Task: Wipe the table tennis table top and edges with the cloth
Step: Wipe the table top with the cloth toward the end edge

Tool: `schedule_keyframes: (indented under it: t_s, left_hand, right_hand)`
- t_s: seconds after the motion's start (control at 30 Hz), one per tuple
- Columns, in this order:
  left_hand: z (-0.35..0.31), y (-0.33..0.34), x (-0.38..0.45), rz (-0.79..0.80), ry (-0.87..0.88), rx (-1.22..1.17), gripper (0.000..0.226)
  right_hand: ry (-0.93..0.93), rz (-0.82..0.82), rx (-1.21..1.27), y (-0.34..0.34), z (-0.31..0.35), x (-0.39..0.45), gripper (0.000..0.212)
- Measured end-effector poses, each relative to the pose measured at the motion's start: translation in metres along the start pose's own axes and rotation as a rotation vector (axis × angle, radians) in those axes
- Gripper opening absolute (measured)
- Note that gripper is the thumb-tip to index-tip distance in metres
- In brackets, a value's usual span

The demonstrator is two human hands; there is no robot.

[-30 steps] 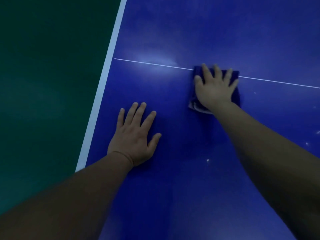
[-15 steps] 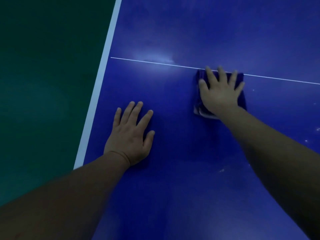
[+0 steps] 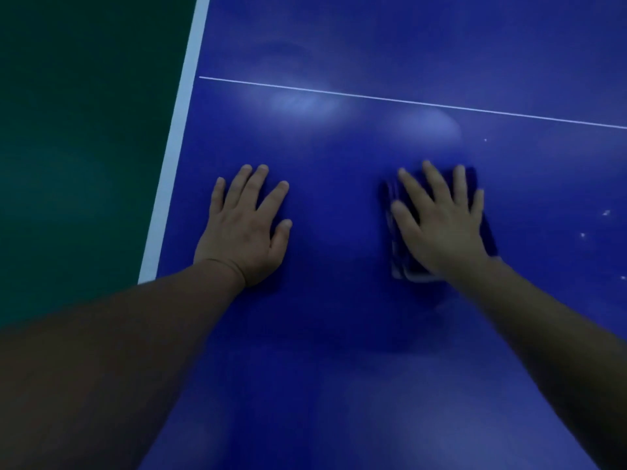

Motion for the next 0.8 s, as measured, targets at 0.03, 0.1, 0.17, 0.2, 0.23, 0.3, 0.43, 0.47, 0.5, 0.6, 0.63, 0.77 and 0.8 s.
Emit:
schedule_keyframes:
  t_s: [0.03,0.1,0.17,0.2,0.23,0.3,0.43,0.47,0.5,0.6,0.63,0.77,0.8]
  left_hand:
    - [0.001,0.0,0.0,0.0,-0.002,-0.002,0.065]
    - [0.001,-0.001,-0.002,-0.006,-0.002,0.0,0.065]
    - [0.0,-0.002,-0.002,-0.019,0.0,-0.006,0.065]
    - [-0.001,-0.002,-0.001,-0.025,0.003,-0.012,0.065]
    - [-0.001,-0.003,-0.001,-0.029,0.007,-0.017,0.065]
    - [-0.001,-0.004,-0.003,-0.023,0.012,-0.014,0.064]
    - [-0.001,-0.002,-0.007,0.008,0.009,-0.006,0.066]
    - [0.0,-0.001,-0.007,0.023,0.008,-0.005,0.065]
    - [0.0,0.0,-0.009,0.045,0.013,0.005,0.063]
    - [-0.003,0.002,-0.027,0.098,0.04,0.041,0.064]
    - [-0.006,-0.001,-0.037,0.096,0.039,0.041,0.066]
    - [-0.022,-0.01,-0.09,0.117,0.01,0.029,0.07]
    - [-0.026,-0.011,-0.103,0.116,0.009,0.034,0.069]
  right_hand:
    - [0.08,-0.02,0.014,0.002,0.007,0.017,0.059]
    - [0.107,-0.042,0.036,0.008,0.041,0.038,0.058]
    - [-0.021,-0.044,0.041,0.014,0.086,0.028,0.058]
    - [-0.105,-0.055,0.039,0.016,0.103,0.01,0.057]
    - [-0.185,-0.077,0.037,0.014,0.114,-0.014,0.057]
    - [-0.315,-0.092,0.046,0.008,0.116,-0.073,0.055]
    - [-0.406,0.018,0.015,0.006,0.056,-0.137,0.055]
    - [-0.378,0.012,-0.012,0.002,0.036,-0.129,0.056]
    - [-0.324,0.004,-0.037,0.001,0.019,-0.114,0.058]
    - [-0.009,0.015,-0.017,0.0,0.0,-0.059,0.059]
    - [0.089,0.009,0.002,0.002,0.006,-0.044,0.059]
    - [0.009,0.015,0.021,0.011,0.083,-0.051,0.058]
    - [-0.086,0.008,0.019,0.013,0.102,-0.071,0.058]
Point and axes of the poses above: each hand's wrist, its own x-axis towards the middle knuckle, its own y-axis out of the palm, z = x × y, the point moved 8 cm from there along x, towards the middle knuckle, and after that the axes turned 14 degrees about -z, right-handed, at the moved point
